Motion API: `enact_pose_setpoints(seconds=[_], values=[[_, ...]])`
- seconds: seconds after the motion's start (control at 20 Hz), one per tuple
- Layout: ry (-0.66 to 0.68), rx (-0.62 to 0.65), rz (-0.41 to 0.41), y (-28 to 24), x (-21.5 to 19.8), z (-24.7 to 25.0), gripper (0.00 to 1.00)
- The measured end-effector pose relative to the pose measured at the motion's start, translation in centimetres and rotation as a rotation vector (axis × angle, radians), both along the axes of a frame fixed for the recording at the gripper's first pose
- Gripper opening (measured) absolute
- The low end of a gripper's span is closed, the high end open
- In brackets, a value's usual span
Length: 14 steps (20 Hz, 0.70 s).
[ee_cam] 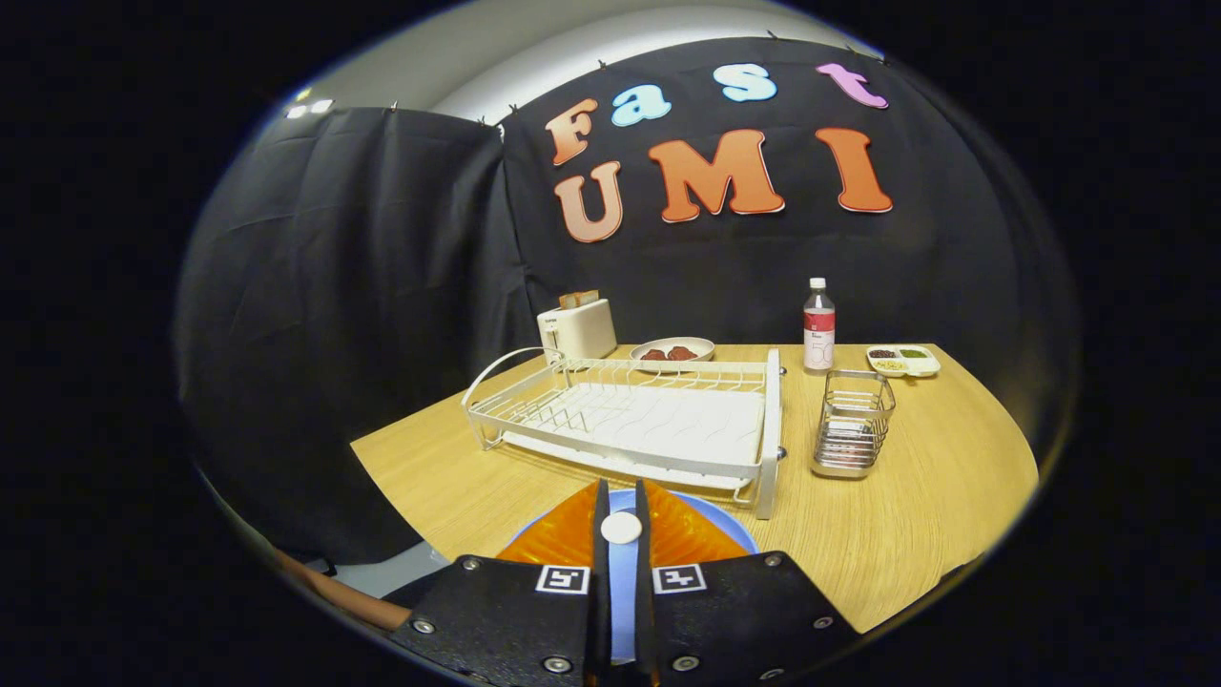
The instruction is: Take the plate from the dish rack, then take the spoon from the basket and place it into the plate.
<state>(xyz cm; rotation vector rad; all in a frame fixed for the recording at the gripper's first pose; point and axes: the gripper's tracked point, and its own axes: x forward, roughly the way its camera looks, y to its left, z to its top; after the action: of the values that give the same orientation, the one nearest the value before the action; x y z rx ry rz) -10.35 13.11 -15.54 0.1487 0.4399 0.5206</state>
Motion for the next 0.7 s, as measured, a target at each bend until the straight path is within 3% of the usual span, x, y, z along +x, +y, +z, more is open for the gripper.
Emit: enact_pose_setpoints(seconds=[0.45,0.7], values=[[0.047,-0.028,-0.006,-0.2,0.0,-3.8,0.16],[0.020,0.010,-0.032,-0.4,0.8,-2.1,0.21]])
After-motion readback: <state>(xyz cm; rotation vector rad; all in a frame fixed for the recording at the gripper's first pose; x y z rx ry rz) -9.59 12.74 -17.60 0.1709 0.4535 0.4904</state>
